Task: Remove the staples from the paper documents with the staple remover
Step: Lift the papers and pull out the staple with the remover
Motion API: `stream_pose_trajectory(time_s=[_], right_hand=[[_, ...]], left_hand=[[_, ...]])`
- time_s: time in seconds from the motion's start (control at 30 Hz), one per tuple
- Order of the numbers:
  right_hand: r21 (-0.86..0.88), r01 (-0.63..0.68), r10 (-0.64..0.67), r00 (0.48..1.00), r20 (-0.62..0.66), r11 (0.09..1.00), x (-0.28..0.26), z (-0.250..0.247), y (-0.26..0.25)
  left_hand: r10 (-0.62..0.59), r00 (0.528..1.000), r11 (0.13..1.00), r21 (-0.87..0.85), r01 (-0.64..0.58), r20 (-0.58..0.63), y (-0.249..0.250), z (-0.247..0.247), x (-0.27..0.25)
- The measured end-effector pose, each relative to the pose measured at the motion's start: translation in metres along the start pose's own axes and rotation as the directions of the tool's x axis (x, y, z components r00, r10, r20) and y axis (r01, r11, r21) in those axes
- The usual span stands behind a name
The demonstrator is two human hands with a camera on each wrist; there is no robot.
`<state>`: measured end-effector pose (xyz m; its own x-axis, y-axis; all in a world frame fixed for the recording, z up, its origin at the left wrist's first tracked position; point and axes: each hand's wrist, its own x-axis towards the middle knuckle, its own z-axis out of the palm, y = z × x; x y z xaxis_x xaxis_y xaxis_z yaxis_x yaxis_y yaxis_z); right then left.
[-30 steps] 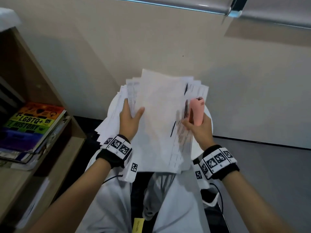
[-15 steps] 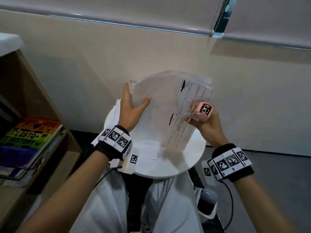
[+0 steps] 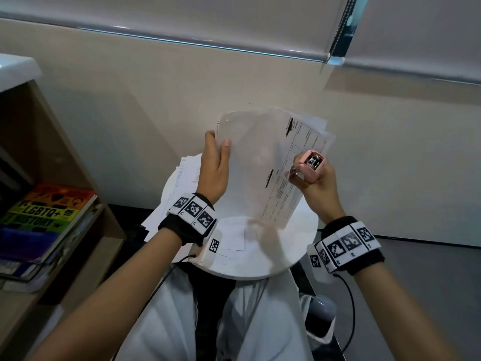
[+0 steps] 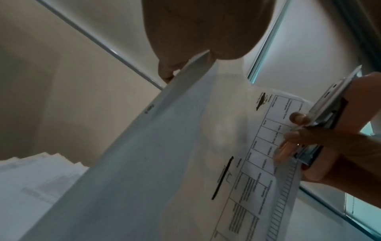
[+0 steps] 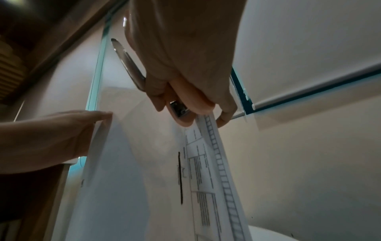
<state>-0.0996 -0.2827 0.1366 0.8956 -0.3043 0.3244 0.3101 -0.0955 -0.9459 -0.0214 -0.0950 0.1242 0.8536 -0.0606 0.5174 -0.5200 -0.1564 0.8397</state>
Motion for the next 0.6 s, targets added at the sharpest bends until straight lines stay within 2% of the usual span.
stream_pose_trajectory(time_s=[0.13, 0.23, 0.37, 0.47, 0.6], right_hand=[[-0.034, 0.059, -0.059, 0.998, -0.001, 0.998, 0.01, -0.003, -0.005], [-0.025, 0.041, -0.04, 0.999, 0.019, 0.999, 0.012, -0.003, 0.002], [-0.043, 0.058, -0.06, 0.998, -0.036, 0.997, 0.026, -0.015, 0.008], [-0.007, 0.098, -0.098, 0.995, 0.008, 0.995, 0.035, -0.023, 0.004], [0.042, 0.056, -0.059, 0.996, 0.071, 0.998, 0.037, -0.027, 0.01]], left_hand=[[0.061, 0.998, 0.998, -0.01, -0.061, 0.002, 0.001, -0.002, 0.008], [0.018, 0.999, 0.999, -0.028, -0.017, 0.041, -0.004, -0.001, 0.0], [0.008, 1.0, 0.997, -0.078, -0.009, -0.008, 0.004, -0.005, 0.008], [0.006, 1.0, 0.983, -0.184, -0.005, 0.005, 0.013, -0.008, 0.015], [-0.036, 0.997, 0.976, -0.21, 0.049, 0.067, 0.003, -0.007, 0.008]])
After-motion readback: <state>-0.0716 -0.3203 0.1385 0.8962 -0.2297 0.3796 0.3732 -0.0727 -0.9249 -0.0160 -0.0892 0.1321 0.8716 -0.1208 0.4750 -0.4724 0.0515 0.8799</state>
